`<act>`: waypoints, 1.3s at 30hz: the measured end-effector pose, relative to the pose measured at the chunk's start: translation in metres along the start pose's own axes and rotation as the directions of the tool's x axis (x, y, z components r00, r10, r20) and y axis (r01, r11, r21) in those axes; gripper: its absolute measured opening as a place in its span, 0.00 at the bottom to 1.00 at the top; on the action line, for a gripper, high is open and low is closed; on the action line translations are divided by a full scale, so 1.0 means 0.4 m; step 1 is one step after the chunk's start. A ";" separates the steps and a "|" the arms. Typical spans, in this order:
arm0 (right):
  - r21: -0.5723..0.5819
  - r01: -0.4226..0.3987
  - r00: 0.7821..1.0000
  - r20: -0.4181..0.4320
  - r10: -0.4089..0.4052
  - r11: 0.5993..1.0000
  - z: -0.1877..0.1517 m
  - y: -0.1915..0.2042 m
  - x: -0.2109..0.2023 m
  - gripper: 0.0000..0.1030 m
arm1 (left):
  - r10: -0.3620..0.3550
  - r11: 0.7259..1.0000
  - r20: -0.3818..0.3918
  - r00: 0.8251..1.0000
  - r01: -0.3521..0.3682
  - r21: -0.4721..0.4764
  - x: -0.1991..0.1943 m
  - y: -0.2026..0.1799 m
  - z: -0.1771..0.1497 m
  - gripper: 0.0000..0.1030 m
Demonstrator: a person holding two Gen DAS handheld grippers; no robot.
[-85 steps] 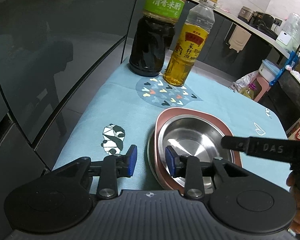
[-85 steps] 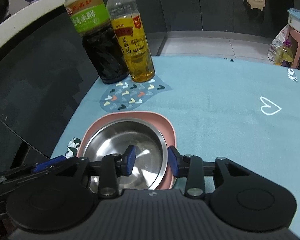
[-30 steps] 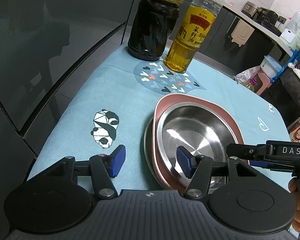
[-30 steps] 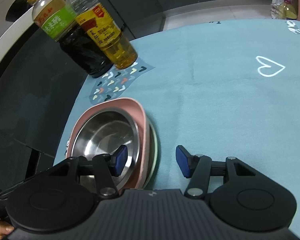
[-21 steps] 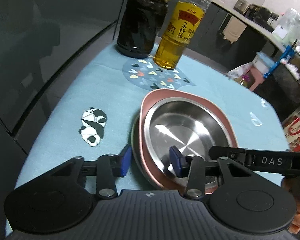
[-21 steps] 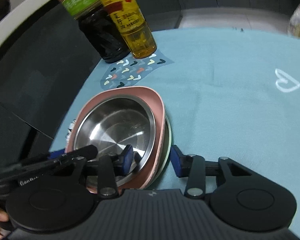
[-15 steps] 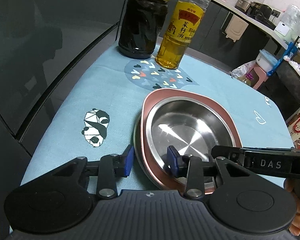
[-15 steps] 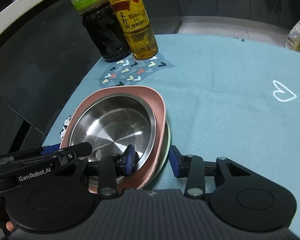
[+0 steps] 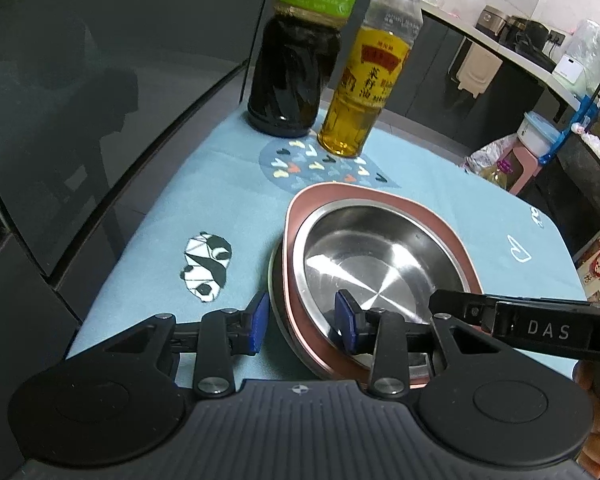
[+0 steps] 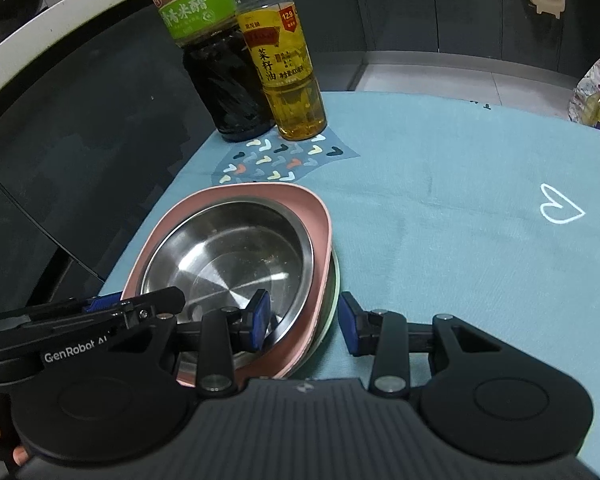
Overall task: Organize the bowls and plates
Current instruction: 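Lift the plate stack with both grippers and carry it toward the black bowl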
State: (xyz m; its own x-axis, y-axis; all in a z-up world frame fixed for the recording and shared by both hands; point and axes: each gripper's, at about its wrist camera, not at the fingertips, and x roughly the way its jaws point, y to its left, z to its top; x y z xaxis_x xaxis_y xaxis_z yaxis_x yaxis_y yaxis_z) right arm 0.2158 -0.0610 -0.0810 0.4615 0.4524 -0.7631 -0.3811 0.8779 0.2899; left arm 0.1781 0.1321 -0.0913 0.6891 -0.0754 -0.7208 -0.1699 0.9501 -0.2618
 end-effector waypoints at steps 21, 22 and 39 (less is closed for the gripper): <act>0.140 -0.065 0.991 -0.106 0.080 0.988 0.006 -0.063 0.016 0.29 | 0.020 0.999 -0.050 0.999 -0.022 -0.033 0.018 0.033 -0.008 0.40; 0.169 -0.086 0.987 -0.120 0.107 0.982 0.004 -0.071 0.023 0.29 | 0.016 0.999 -0.055 0.998 -0.018 -0.037 0.021 0.035 -0.010 0.41; 0.041 -0.066 0.997 -0.042 0.068 0.997 -0.008 0.020 -0.022 0.21 | 0.035 0.999 0.045 0.998 -0.035 -0.002 -0.047 0.012 -0.013 0.31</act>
State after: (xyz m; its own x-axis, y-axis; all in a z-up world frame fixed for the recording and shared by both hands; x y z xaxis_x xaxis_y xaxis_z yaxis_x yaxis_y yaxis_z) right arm 0.2060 -0.0584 -0.0739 0.4008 0.5037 -0.7653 -0.3777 0.8519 0.3628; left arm 0.1606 0.1365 -0.0822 0.7140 -0.0281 -0.6996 -0.1951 0.9517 -0.2373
